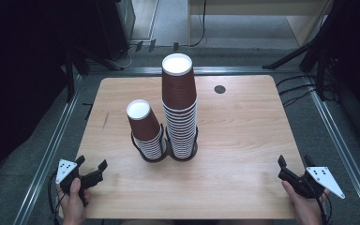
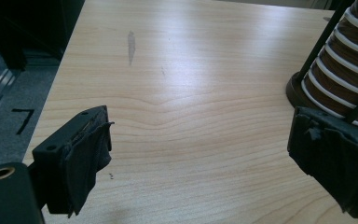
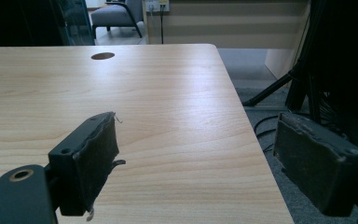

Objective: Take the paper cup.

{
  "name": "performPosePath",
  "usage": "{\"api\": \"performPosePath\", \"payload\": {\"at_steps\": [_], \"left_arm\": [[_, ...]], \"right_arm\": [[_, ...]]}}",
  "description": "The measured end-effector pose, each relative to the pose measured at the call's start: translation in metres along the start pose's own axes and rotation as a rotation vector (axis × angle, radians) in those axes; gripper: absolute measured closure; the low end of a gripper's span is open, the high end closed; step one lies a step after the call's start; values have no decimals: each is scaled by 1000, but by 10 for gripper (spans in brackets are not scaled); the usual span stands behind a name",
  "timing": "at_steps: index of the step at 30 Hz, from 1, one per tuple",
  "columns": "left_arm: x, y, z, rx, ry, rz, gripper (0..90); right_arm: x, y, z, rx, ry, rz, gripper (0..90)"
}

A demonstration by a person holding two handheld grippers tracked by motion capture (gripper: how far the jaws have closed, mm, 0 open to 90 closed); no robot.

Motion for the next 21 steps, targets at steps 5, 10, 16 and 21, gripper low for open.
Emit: {"api": "performPosePath", "payload": {"at_steps": [5,10,16,21], "left_arm": [[2,1,0,-4,-22,-1,63],[2,2,0,-7,-25,7,63],[0,2,1,-4,-6,19,63],[1,2,0,-8,-15,24,63]], "right_arm": [[-1,0,0,4,15,-2,136],[1,0,-1,8,-13,1,135],[19,-6,-16,-10,-38,-9,129],[41,-17,-32,-16,-63,-30,129]]}}
Point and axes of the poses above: each handheld gripper's, and its own axes: y roughly forward along the jaws, z roughly out of its underside, x roughly to its left, the point moved 8 cm from there along y, roughly forward along the jaws, and after that the axes turned 12 degrees about z, right-handed, at the moved point
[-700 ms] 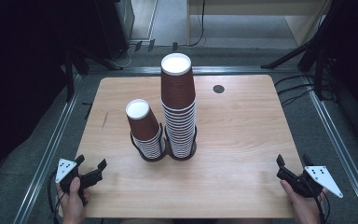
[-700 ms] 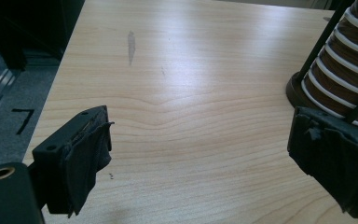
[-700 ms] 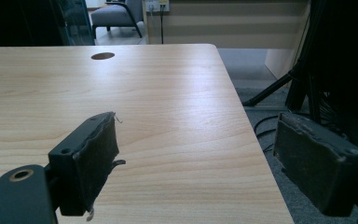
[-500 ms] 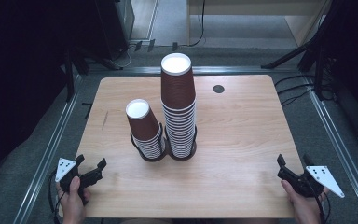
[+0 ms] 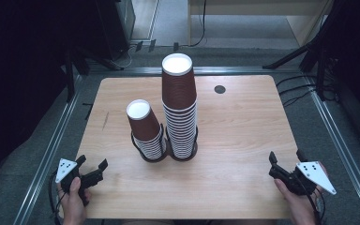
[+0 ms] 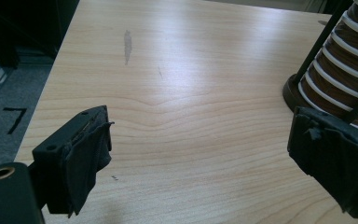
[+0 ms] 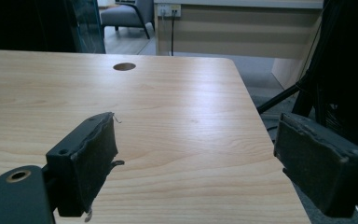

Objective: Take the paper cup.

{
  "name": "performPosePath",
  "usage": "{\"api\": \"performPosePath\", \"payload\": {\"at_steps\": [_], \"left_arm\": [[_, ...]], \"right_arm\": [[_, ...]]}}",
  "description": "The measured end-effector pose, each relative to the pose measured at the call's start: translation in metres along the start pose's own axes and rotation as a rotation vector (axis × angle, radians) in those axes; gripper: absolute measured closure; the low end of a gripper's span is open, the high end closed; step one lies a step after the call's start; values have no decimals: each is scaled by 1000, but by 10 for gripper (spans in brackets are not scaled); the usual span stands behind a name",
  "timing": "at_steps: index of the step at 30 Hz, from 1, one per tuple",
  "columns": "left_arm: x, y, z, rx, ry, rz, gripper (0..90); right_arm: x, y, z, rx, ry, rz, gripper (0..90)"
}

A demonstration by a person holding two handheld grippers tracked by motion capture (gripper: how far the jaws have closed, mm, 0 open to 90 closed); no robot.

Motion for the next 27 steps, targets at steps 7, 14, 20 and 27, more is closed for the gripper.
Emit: {"api": "performPosePath", "payload": {"at_steps": [7,14,20,27], "left_arm": [[0,1,0,10,-3,-6,63],[-1,2,1,16,9,-11,63],[-1,2,1,16,10,-10,63],[-1,2,1,16,11,-9,63]], "right_arm": [[21,-9,-21,-14,10,-46,129],[43,-7,-37,-17,-18,-83,112],[63,-9,-57,-37,6,-130,82],[89,-12,-80,-62,-13,-182,69]]}}
Point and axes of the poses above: each handheld gripper's, and its own axes: y roughly forward along the jaws, z roughly out of its underside, x roughly to its left, the point moved 8 cm from there along y, roughly forward along the jaws, and after that the axes turned 12 degrees about z, right-handed, at the moved point
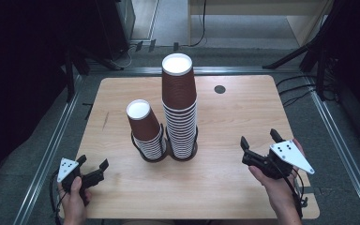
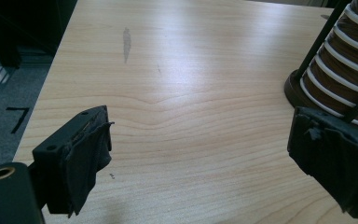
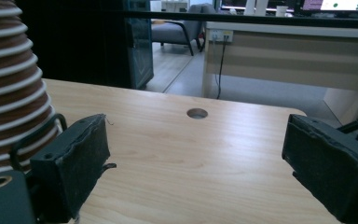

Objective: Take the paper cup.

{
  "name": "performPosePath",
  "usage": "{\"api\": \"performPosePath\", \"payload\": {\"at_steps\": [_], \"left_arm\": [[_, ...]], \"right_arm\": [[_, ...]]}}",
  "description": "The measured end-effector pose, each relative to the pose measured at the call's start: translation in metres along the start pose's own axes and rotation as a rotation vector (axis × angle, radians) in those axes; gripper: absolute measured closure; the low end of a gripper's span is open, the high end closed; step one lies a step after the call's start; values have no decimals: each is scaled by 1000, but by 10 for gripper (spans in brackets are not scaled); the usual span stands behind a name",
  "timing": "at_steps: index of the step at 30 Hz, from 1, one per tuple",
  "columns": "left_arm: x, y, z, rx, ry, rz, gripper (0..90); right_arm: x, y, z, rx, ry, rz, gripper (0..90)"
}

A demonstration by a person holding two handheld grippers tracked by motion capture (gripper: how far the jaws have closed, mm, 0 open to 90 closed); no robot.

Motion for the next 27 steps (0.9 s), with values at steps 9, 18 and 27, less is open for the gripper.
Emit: {"api": "performPosePath", "payload": {"at_steps": [9,18,27], "left_arm": [[0,0,0,-2,-2,2,63],[1,0,0,-1,-6,-3,63],[1,1,0,10,6,-28,63]], "right_arm": [[23,4,-23,-23,2,-28,62],[44,7,-42,-30,-6,-54,62],[67,9,-64,-49,-7,-97,59]]}}
Point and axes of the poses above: each handheld gripper's, and its own axes: y roughly forward along the jaws, z roughly out of its underside, x roughly to its left, the point moved 8 cm from there along y, roughly forward along the jaws, and after that the axes turned 12 degrees about z, right-handed, at the moved point
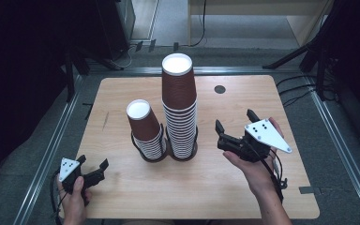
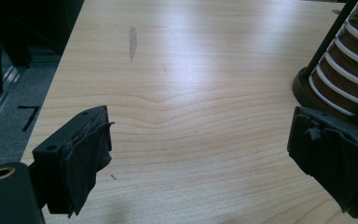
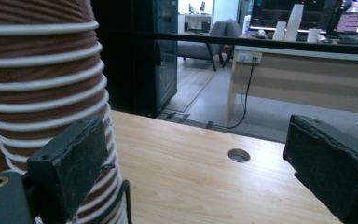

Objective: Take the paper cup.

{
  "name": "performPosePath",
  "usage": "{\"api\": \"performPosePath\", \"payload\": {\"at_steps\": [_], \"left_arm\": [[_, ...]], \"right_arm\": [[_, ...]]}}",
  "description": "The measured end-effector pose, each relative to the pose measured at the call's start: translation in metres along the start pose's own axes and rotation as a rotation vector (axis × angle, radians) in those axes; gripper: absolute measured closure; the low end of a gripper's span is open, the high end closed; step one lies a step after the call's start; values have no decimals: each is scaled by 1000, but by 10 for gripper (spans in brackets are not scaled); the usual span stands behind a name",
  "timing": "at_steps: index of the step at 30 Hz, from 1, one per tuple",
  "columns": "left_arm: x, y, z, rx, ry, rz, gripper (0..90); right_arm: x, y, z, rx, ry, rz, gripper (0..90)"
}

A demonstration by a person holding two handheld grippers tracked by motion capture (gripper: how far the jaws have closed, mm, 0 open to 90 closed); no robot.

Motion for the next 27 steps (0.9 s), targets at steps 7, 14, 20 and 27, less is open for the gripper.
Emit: {"api": "performPosePath", "payload": {"at_steps": [7,14,20,27], "left_arm": [[0,-1,-1,-3,5,-2,63],[1,0,0,3,-4,-8,63],[0,2,0,15,14,-29,63],[2,1,-1,11,-6,-26,63]], "right_arm": [[15,4,-19,-21,-16,-29,55],[27,7,-32,-33,-12,-53,47],[44,8,-43,-43,-12,-115,11],[65,12,-54,-52,-9,-155,6]]}}
Point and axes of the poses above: each handheld gripper's, and its own axes: y roughly forward along the jaws, z roughly out of its underside, x roughly to its left, the point moved 8 cm from there along y, roughly forward along the jaws, and after that the axes turned 12 degrees about z, right-handed, at the moved point
